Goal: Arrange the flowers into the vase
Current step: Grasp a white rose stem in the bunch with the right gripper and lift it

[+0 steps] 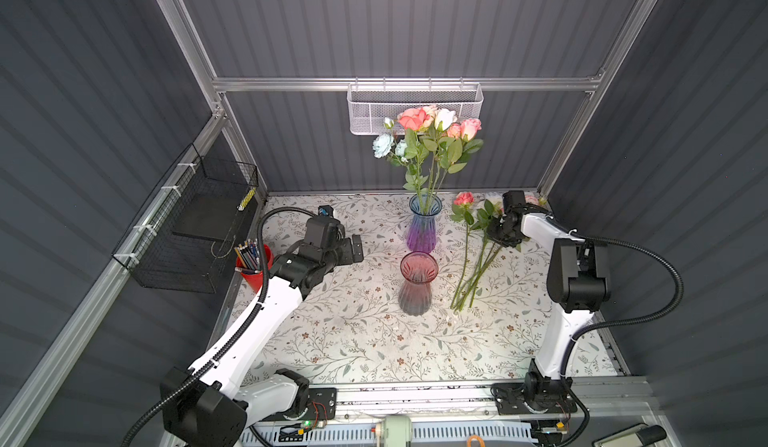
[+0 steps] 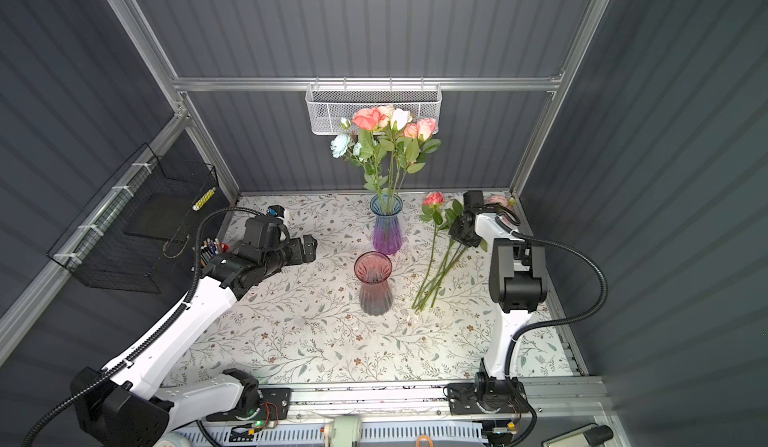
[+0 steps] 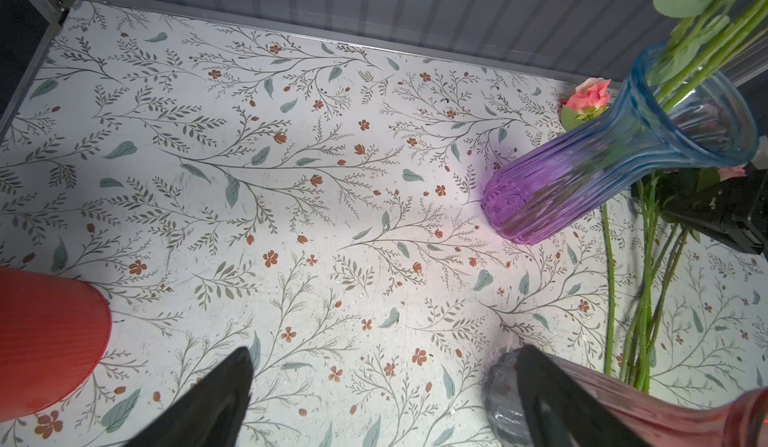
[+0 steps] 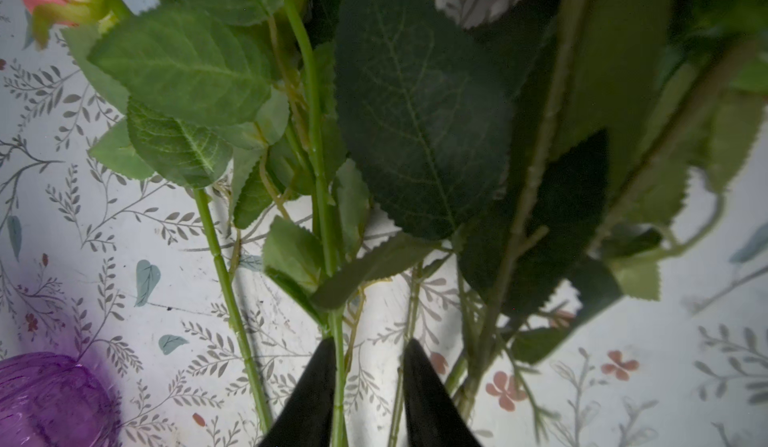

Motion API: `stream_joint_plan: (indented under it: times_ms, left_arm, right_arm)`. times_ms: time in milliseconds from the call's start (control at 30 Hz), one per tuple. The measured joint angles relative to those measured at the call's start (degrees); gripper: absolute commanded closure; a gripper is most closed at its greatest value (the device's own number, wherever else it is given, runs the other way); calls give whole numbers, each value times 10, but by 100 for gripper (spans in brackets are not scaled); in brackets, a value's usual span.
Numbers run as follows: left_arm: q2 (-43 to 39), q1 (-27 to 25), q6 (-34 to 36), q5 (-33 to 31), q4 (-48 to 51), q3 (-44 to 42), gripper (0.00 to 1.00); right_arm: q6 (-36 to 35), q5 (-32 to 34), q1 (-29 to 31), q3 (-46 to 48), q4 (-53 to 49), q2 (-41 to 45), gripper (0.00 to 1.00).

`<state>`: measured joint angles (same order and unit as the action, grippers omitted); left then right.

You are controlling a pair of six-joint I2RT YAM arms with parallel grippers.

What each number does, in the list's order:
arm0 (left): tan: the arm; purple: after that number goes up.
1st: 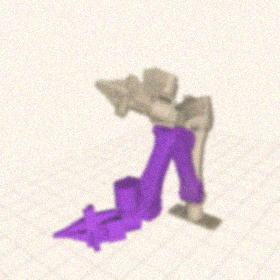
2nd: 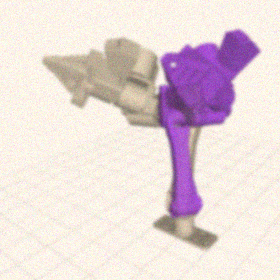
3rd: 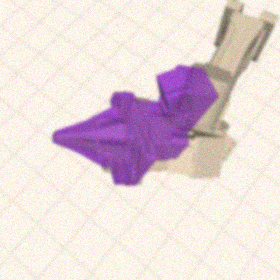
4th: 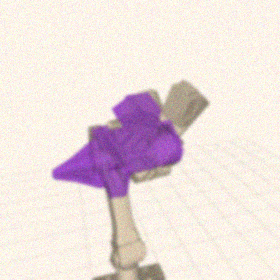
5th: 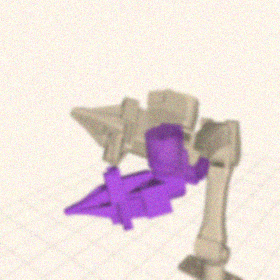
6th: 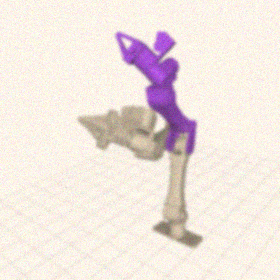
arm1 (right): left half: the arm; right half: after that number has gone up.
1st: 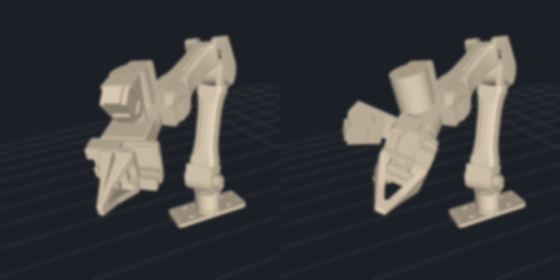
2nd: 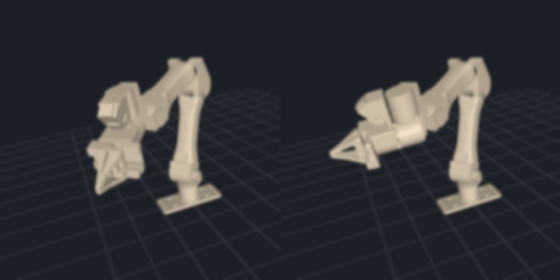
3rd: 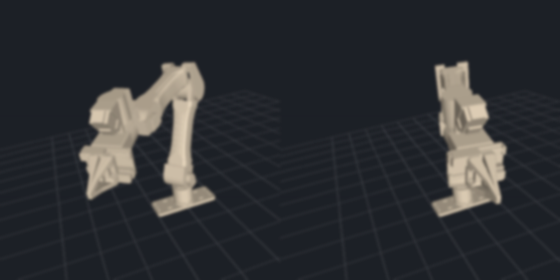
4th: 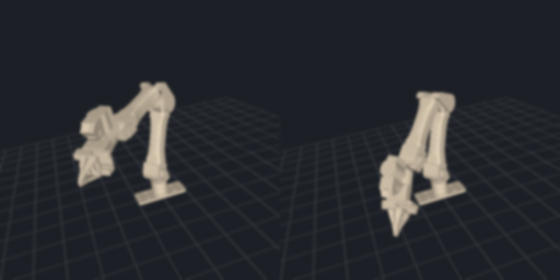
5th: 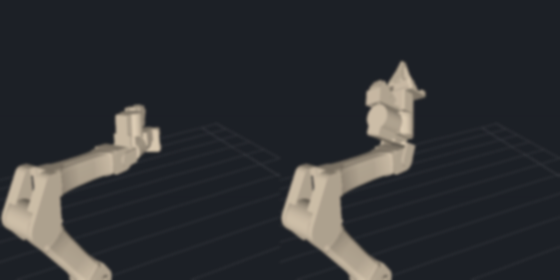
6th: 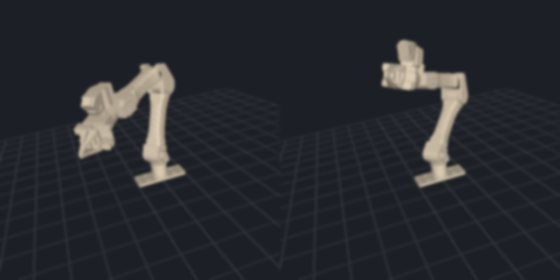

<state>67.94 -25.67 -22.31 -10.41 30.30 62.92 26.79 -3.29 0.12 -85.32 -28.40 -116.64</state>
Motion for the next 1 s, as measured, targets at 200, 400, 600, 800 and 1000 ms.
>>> stream_joint_plan:
  times_ms: [200,400,600,800,1000]
  left_arm:
    - [0,0,0,2,0,0,1]
    - [0,0,0,2,0,0,1]
    - [0,0,0,2,0,0,1]
    - [0,0,0,2,0,0,0]
    - [0,0,0,2,-1,-1,1]
  right_arm:
    - [0,-20,0,-24,-3,-31,71]
    - [1,-32,0,-28,-2,-39,86]
    - [-1,-35,0,-25,1,-31,93]
    - [-2,-34,0,-4,10,14,97]
    - [-2,-34,2,36,36,79,99]
